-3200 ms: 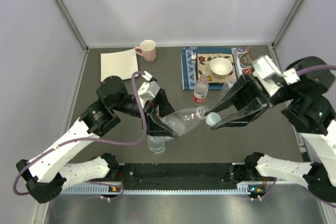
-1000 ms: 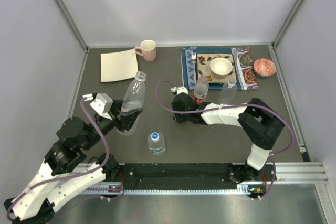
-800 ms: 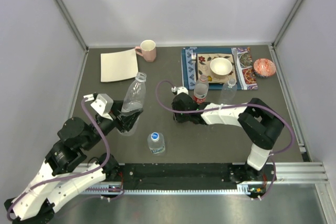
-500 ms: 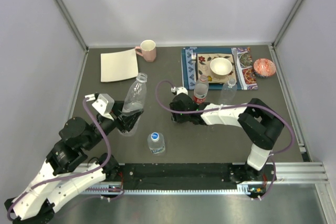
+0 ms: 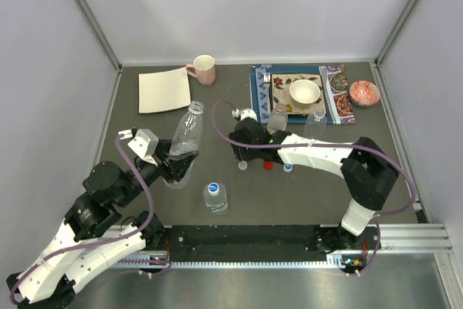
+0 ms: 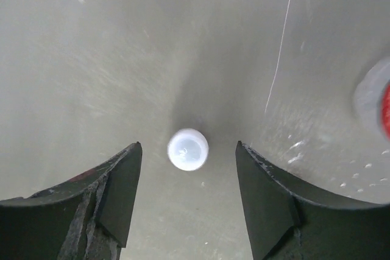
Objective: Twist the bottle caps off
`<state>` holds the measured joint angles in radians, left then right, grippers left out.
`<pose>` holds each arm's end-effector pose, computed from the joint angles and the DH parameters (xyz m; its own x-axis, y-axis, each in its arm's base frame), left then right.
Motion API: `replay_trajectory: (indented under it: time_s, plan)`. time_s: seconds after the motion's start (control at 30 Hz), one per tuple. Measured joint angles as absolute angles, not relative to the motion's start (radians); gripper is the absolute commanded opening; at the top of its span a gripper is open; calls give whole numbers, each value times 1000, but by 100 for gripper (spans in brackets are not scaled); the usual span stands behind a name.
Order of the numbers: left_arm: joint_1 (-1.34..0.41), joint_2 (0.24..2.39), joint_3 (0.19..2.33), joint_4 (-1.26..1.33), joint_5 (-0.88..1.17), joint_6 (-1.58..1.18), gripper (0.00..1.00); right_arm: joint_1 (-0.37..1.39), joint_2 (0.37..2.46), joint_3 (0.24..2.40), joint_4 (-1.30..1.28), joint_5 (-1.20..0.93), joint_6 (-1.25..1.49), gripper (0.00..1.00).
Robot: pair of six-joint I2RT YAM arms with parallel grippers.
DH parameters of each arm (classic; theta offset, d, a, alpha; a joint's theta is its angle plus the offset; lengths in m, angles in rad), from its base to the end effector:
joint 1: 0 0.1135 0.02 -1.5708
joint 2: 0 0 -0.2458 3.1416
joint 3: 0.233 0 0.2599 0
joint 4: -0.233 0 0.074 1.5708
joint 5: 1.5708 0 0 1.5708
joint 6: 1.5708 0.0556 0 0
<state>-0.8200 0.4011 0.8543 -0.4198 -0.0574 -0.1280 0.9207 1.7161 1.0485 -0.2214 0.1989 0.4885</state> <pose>0.0871 -0.0886 0.3785 -0.0656 -0.1165 -0.9910 0.6881 0.7140 -0.1295 0.2341 0.2897 0.1475 -0.7458 -0.2208 -0.6285 -0.4019 0.9015 0.1603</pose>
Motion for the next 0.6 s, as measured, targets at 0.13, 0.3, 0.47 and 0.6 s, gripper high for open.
replay_trajectory:
  time_s: [0.13,0.3,0.47,0.6]
  plan:
    - [-820,402,854,-419,-58,-127,55,921,1672,1281,-354,266,437,68]
    - [-820,417,855,-407,-57,-126,56,921,1614,1605,-464,405,379,75]
    - [-820,464,858,-390,-57,-112,56,921,1465,1650,-496,511,367,81]
    - [-820,526,870,-371,-49,-97,56,918,1311,1571,-415,376,385,83]
